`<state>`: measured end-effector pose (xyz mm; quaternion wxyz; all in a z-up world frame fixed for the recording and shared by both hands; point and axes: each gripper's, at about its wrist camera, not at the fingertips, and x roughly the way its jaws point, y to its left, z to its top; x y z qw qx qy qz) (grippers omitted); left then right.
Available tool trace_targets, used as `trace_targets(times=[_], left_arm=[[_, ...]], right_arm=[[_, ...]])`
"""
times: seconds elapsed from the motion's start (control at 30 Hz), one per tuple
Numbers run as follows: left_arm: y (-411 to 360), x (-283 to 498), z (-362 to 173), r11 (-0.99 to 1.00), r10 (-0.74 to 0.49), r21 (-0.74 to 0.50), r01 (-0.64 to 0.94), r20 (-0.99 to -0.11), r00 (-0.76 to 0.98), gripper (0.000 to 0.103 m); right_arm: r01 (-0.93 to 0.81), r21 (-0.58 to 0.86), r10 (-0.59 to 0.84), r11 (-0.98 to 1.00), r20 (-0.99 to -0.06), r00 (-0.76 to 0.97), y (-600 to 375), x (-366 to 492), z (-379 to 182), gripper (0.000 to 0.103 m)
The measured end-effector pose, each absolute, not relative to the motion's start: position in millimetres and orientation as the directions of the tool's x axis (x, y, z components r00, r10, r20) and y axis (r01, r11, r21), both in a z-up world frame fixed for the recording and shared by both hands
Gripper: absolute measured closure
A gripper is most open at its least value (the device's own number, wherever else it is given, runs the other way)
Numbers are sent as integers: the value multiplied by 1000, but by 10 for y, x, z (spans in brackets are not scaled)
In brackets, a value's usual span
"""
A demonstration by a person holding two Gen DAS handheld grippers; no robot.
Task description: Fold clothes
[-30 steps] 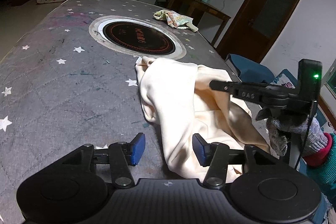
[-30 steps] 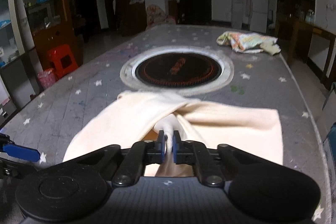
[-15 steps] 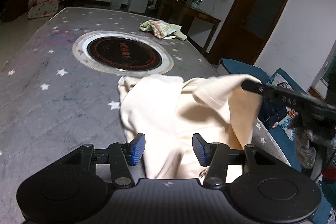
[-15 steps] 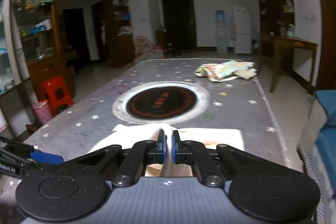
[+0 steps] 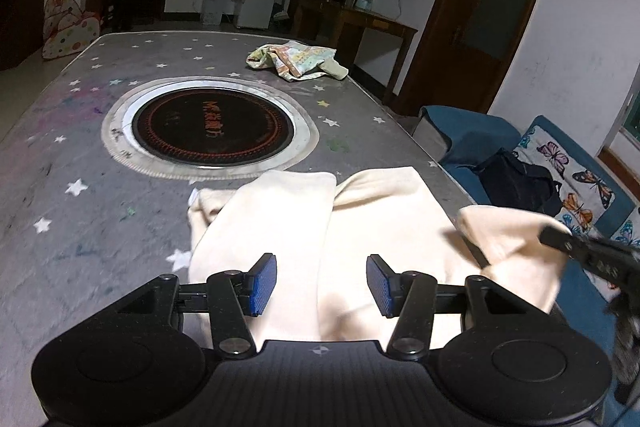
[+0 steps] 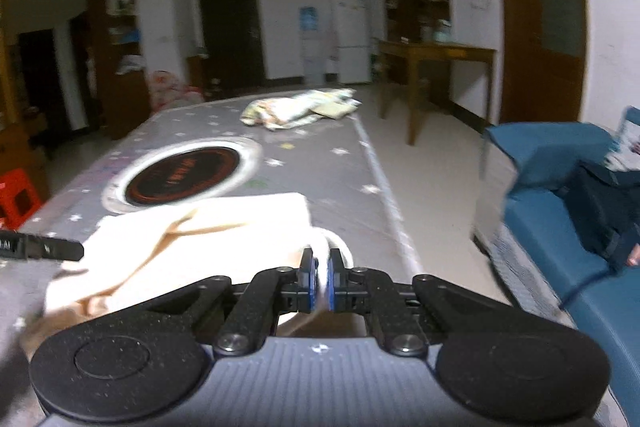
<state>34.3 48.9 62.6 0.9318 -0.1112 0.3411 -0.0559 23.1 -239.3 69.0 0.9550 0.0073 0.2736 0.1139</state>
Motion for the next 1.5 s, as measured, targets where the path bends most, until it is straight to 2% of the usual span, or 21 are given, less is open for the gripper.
trace_targets(times=[0.13,0.2,0.33,0.4,0.47,0.57,0.7,0.8,0.97,1.07,1.5], left_arm=[[401,523,584,976,-166,-215,34,-636,753,50],[369,601,566,980,-159,-196,39,-643,749,50],[310,766,515,986,-141,-161,45,-658,740,50],[275,848,490,988,-134,-144,50,-664,736,50],[233,933,456,991,-124,-122,56,-671,731,51],[173,1052,393,994,-106,-92,59,-680,726,54],[118,1171,312,997,-78,-62,49,-692,718,57],[98,1242,261,999,-54,-43,33,-697,715,62],[125,1306,195,1000,-21,-15,15,-697,717,90],[202,1264,220,999,-36,-41,11,-686,727,98],[739,816,566,985,-13,-146,-91,-590,808,101]], right_arm=[[-173,44,170,984,-526,833,-2475,174,628,92],[-161,43,160,986,-515,842,-2508,150,646,81],[-181,42,179,983,-488,855,-2506,139,707,74],[-212,42,206,976,-479,853,-2463,127,726,63],[-246,44,236,968,-482,844,-2405,125,721,60],[-307,48,289,951,-494,820,-2283,130,691,48],[-361,49,335,931,-508,793,-2149,123,648,45],[-393,54,360,918,-525,771,-2047,124,598,44],[-417,63,381,907,-547,745,-1956,104,518,43],[-428,57,386,902,-553,738,-1918,83,503,43],[-442,57,400,895,-541,740,-1898,-16,566,41]])
